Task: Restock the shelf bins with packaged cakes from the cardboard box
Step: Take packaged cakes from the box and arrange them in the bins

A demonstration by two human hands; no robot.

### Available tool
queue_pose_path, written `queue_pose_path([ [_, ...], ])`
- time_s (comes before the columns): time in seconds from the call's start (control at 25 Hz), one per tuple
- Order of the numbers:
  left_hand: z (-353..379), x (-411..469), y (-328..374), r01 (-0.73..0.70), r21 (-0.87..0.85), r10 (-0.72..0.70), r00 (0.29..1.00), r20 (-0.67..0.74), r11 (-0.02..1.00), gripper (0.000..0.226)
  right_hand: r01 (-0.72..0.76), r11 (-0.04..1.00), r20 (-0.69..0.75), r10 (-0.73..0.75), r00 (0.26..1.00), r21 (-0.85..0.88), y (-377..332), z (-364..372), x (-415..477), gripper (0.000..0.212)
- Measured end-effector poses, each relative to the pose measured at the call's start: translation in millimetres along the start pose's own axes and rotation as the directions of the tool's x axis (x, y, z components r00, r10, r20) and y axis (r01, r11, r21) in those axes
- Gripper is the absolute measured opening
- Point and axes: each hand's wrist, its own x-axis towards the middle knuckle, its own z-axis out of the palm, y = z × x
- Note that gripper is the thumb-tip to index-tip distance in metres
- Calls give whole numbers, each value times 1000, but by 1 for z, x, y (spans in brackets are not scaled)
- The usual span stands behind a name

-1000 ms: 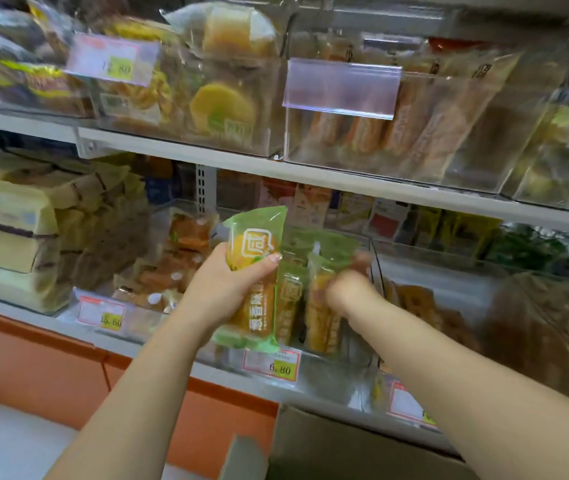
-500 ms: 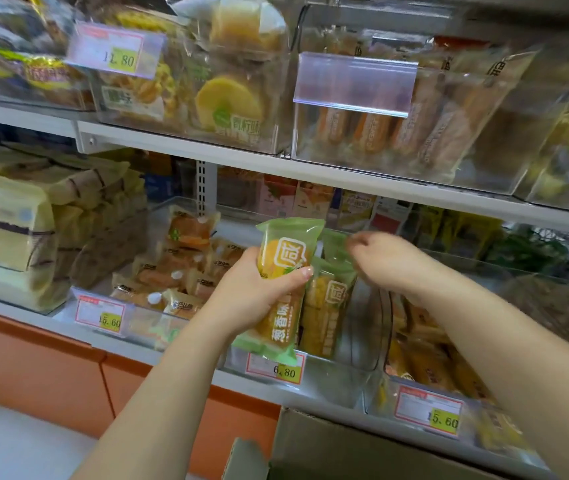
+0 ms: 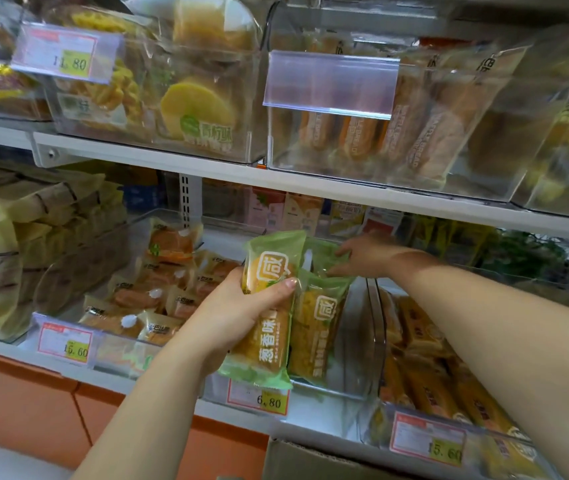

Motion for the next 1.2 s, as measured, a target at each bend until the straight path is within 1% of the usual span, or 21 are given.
queue_pose_path([
  [0.08, -1, 3, 1, 9, -35, -9, 1000, 18, 999, 36, 35, 996, 69, -29, 997, -84, -3, 5, 15, 67],
  [0.12, -2, 5, 1, 18, -43, -17, 1000, 25, 999, 39, 58, 995, 74, -52, 996, -81, -4, 6, 21, 65],
  [0.2, -3, 7, 1, 36, -52, -35, 999, 36, 998, 52, 87, 994, 10, -88, 996, 59, -6, 8, 31, 59],
  [0.28, -3, 10, 1, 34, -46, -33, 999, 28, 998, 56, 125, 968, -121, -100, 988, 218, -8, 12, 37, 59],
  [0.32, -3, 12, 0, 30, -42, -29, 999, 19, 999, 56, 141, 954, -169, -99, 981, 264, -9, 15, 40, 58],
  [0.36, -2, 14, -1, 25, -38, -25, 1000, 13, 999, 57, 148, 944, -188, -95, 978, 294, -10, 18, 41, 57],
  [0.44, -1, 15, -1, 17, -27, -17, 1000, -2, 999, 62, 141, 939, -159, -94, 983, 312, -13, 26, 42, 55],
  [0.48, -1, 14, -1, 15, -19, -15, 1000, -9, 1000, 63, 135, 948, -132, -100, 986, 289, -13, 27, 42, 56],
  [0.52, -1, 14, -1, 11, -12, -11, 1000, -17, 1000, 61, 139, 956, -136, -106, 985, 260, -14, 24, 38, 58],
  [0.6, -2, 13, -2, -2, 0, 2, 1000, -26, 1000, 52, 130, 969, -218, -82, 972, 212, -15, 13, 23, 60],
  [0.68, -2, 12, -3, -12, 12, 13, 999, -36, 1000, 50, 131, 975, -286, -76, 955, 180, -15, 1, -2, 50],
  [0.72, -1, 12, -4, -15, 25, 16, 999, -49, 1000, 52, 130, 980, -233, -93, 968, 152, -17, -3, -19, 46],
  [0.76, -1, 12, -5, -17, 42, 20, 998, -61, 999, 53, 122, 987, -137, -108, 985, 102, -21, -3, -34, 47],
  [0.8, 0, 12, -6, -18, 59, 23, 997, -73, 998, 54, 115, 993, -41, -114, 993, 34, -26, 1, -44, 56],
  [0.84, 1, 12, -6, -17, 71, 23, 996, -83, 997, 55, 109, 993, 18, -109, 994, -48, -31, 9, -50, 69],
  [0.88, 1, 11, -6, -17, 77, 24, 995, -92, 997, 56, 97, 992, 44, -93, 995, -84, -36, 16, -53, 78],
  [0.92, 2, 10, -6, -21, 77, 28, 995, -94, 997, 58, 76, 995, 44, -73, 996, -72, -40, 18, -54, 77],
  [1.0, 1, 9, -8, -35, 84, 42, 995, -85, 996, 69, -17, 999, 41, 16, 999, 33, -40, 4, -53, 64],
  [1.04, 0, 10, -9, -42, 84, 49, 995, -86, 996, 73, -70, 996, 52, 68, 996, 49, -38, -8, -54, 56],
  [1.12, -1, 11, -11, -44, 79, 52, 994, -95, 996, 77, -148, 989, 51, 148, 988, -4, -34, -25, -56, 49],
  [1.2, -1, 12, -12, -48, 84, 55, 994, -90, 995, 74, -193, 974, -26, 191, 981, -122, -33, -24, -52, 51],
])
